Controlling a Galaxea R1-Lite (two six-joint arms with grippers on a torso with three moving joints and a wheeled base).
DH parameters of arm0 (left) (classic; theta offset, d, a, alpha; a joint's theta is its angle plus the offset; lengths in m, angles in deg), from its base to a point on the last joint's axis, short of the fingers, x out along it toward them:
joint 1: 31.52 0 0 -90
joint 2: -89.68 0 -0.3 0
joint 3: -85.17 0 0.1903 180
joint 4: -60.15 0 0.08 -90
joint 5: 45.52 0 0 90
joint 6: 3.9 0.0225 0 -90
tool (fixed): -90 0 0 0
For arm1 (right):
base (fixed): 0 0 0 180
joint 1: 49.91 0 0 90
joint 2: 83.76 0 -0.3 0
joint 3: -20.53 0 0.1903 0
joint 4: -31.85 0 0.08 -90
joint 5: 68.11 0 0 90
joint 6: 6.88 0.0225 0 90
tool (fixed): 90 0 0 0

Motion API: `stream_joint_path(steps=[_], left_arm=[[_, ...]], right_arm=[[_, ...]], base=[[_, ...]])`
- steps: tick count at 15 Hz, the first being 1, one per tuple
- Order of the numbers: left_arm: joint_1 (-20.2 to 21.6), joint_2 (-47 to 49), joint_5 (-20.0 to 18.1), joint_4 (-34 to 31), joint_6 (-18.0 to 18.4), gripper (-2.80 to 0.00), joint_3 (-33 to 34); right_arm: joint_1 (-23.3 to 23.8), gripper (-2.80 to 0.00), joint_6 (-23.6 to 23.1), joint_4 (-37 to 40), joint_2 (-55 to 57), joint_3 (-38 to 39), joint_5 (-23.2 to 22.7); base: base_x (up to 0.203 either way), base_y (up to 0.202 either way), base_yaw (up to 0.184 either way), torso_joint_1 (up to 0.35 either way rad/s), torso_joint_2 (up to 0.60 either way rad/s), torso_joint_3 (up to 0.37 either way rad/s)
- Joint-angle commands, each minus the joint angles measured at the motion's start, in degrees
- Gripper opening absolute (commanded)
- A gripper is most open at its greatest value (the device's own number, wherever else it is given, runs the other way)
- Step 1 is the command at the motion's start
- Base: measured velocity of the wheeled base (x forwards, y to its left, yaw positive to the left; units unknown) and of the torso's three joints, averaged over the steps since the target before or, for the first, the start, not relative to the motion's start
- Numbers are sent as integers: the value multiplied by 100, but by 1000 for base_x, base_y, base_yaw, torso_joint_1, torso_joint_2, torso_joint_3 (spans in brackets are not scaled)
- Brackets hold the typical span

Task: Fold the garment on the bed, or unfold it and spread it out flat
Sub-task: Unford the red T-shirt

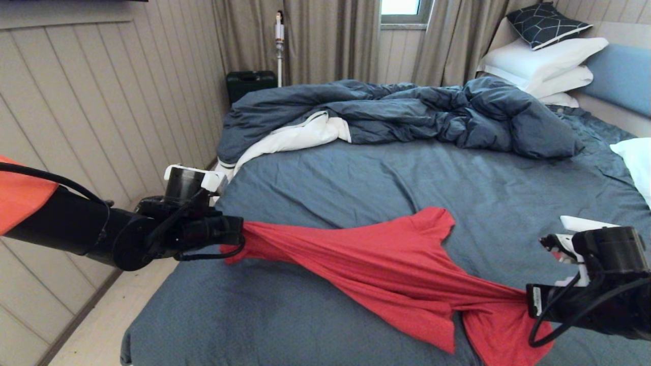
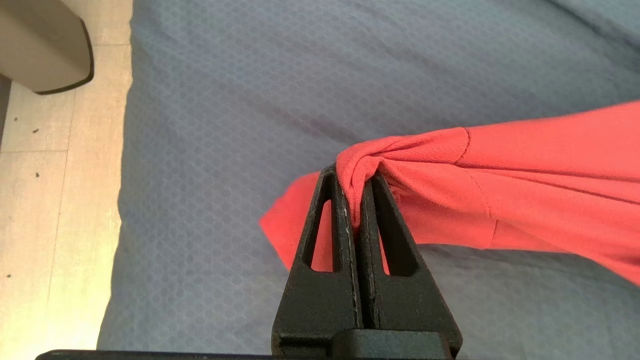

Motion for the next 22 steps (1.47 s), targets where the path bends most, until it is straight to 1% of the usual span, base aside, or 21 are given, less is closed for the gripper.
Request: stream_joint_path(steps=[1, 2, 3, 5, 8, 11, 15, 17, 18, 20, 22], left_arm=[[34, 60, 16, 17, -7, -280, -30], [34, 60, 16, 17, -7, -280, -30], [34, 60, 16, 17, -7, -280, -30], [34, 34, 16, 17, -7, -280, -13], [51, 7, 16, 16, -7, -280, -39], [78, 34, 16, 8, -7, -280, -31], [69, -37, 12, 21, -16, -280, 64], [68, -28, 5, 29, -25, -280, 76], [60, -28, -2, 26, -34, -280, 84], [48, -49, 7, 26, -34, -280, 143], [43, -105, 7, 52, -42, -280, 163]], right_arm=[[-6, -280, -2, -137, 231, 44, 14], [-33, -280, -2, -162, 247, 75, 22], [-33, 0, -2, -171, 247, 87, 23], [-63, 0, -2, -171, 112, 108, -66], [-19, 0, -2, -157, -240, 115, -327], [-59, 0, 31, -148, -283, -37, -425], [-519, 0, 367, -103, -77, -567, -478], [-730, 0, 441, -79, 205, -985, -468], [-818, -280, 465, -54, 400, -1166, -460], [-930, -280, 493, -40, 623, -1490, -450], [-940, -280, 506, -45, 716, -1800, -430]], base=[[0, 0, 0, 0, 0, 0], [0, 0, 0, 0, 0, 0], [0, 0, 0, 0, 0, 0], [0, 0, 0, 0, 0, 0], [0, 0, 0, 0, 0, 0], [0, 0, 0, 0, 0, 0], [0, 0, 0, 0, 0, 0], [0, 0, 0, 0, 0, 0], [0, 0, 0, 0, 0, 0], [0, 0, 0, 0, 0, 0], [0, 0, 0, 0, 0, 0]])
